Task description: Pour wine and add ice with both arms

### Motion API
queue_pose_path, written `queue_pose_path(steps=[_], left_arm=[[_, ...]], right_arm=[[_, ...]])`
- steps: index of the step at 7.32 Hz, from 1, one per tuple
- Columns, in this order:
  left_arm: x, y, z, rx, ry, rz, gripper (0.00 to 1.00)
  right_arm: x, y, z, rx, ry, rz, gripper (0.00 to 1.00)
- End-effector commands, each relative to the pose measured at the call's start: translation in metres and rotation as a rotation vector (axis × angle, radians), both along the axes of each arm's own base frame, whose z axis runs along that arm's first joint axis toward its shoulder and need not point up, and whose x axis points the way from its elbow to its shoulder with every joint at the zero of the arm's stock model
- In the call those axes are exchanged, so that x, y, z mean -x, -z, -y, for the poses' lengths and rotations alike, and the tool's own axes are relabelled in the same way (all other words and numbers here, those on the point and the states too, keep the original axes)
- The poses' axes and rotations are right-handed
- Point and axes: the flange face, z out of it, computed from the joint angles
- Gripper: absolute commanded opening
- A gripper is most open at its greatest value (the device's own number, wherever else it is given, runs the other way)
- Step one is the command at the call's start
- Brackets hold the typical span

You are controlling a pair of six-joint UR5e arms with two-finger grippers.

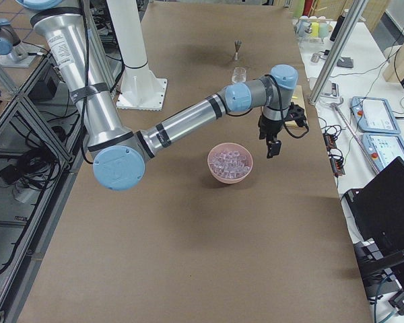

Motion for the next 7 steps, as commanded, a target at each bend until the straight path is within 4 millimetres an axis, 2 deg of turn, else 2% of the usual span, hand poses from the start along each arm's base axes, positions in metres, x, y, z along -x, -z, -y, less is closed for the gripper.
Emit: queue_pose_path(steps=[1, 2, 3, 4, 6, 7], left_arm=[[0.024, -0.025, -0.03, 0.071, 0.012, -0.117, 0.98], [0.041, -0.038, -0.048, 0.103, 0.031, -0.169, 0.98], [0.057, -0.044, -0.065, 0.117, 0.053, -0.21, 0.98], [0.063, -0.043, -0.076, 0.119, 0.064, -0.226, 0.98], [0.064, -0.051, -0.079, 0.134, 0.069, -0.224, 0.98], [0.064, -0.052, -0.079, 0.138, 0.068, -0.224, 0.98]], right_arm=[[-0.023, -0.08, -0.034, 0.131, 0.0, -0.012, 1.0], [-0.038, -0.107, -0.049, 0.171, -0.016, -0.018, 1.0], [-0.057, -0.134, -0.068, 0.164, -0.041, -0.015, 1.0], [-0.071, -0.155, -0.084, 0.148, -0.065, -0.007, 1.0], [-0.092, -0.176, -0.103, 0.191, -0.1, 0.042, 1.0], [-0.102, -0.18, -0.109, 0.199, -0.116, 0.068, 1.0]])
